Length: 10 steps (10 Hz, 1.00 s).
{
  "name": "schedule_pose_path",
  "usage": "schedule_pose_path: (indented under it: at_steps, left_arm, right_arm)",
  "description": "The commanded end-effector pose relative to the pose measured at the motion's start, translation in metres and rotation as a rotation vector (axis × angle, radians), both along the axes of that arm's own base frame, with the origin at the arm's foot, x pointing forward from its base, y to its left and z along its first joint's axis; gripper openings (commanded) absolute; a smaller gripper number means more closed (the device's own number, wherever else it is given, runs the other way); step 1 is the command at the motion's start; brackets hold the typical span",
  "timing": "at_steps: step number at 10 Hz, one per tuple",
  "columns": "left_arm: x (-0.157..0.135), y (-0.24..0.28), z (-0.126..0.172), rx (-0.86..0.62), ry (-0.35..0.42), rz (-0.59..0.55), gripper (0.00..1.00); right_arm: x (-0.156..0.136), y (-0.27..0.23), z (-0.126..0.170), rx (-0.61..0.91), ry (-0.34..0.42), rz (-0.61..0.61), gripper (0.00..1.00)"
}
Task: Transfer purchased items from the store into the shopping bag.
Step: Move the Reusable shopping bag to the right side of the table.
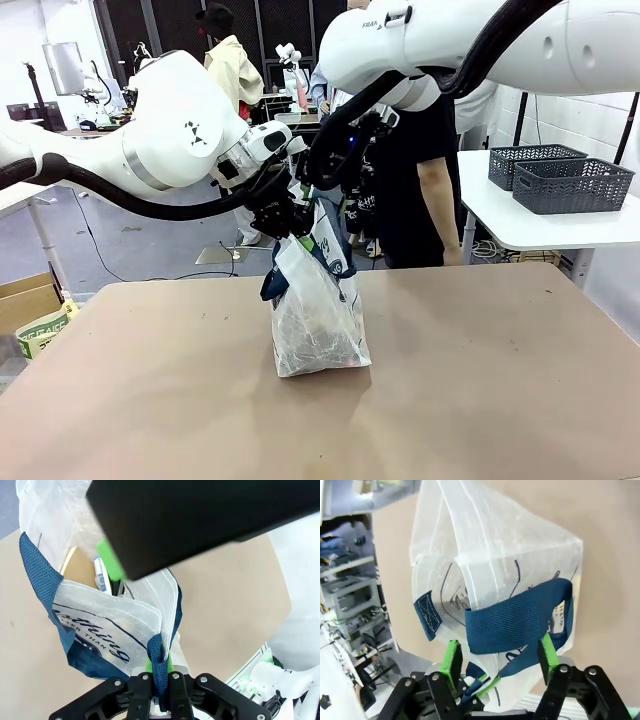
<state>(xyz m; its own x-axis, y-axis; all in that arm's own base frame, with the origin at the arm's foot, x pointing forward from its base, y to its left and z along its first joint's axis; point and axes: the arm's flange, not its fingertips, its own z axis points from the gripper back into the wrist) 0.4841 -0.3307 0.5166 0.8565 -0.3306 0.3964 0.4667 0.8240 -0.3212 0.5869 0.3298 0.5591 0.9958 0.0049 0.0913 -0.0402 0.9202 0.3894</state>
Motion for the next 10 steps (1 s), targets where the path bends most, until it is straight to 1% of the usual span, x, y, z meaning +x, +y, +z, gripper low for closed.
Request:
schedule_pose_path:
  at_steps: [1,2,3,4,5,6,7,8,9,10]
  left_arm:
    - [0.000,0.000,0.001,-0.001,-0.001,0.001,0.00]
    - [0.000,0.000,0.001,-0.001,-0.001,0.001,0.00]
    - [0.000,0.000,0.001,-0.001,-0.001,0.001,0.00]
    - [0.000,0.000,0.001,-0.001,-0.001,0.001,0.00]
    - [0.000,0.000,0.001,-0.001,-0.001,0.001,0.00]
    - [0.000,0.000,0.001,-0.001,-0.001,0.001,0.00]
    - [0.000,0.000,0.001,-0.001,-0.001,0.001,0.00]
    - [0.000,0.000,0.001,-0.001,-0.001,0.001,0.00]
    - [0.000,0.000,0.001,-0.001,-0.001,0.001,0.00]
    - [0.000,0.000,0.001,-0.001,-0.001,0.001,0.00]
  right_arm:
    - [-0.020,-0.025,-0.002,0.045,-0.044,-0.016,1.00]
    - [-0.027,-0.038,0.002,0.046,-0.060,-0.011,1.00]
    - [-0.030,-0.048,0.004,0.030,-0.055,-0.025,1.00]
    - [-0.032,-0.062,0.005,0.001,-0.065,0.004,1.00]
    - [-0.034,-0.080,0.004,-0.012,-0.068,-0.016,1.00]
    - [-0.040,-0.095,0.003,-0.050,-0.110,0.056,1.00]
    - [-0.047,-0.109,0.003,-0.147,-0.219,0.163,1.00]
    - [-0.062,-0.123,0.003,-0.232,-0.338,0.310,1.00]
    - [-0.077,-0.131,0.004,-0.295,-0.441,0.467,1.00]
    - [-0.088,-0.142,0.008,-0.288,-0.451,0.581,1.00]
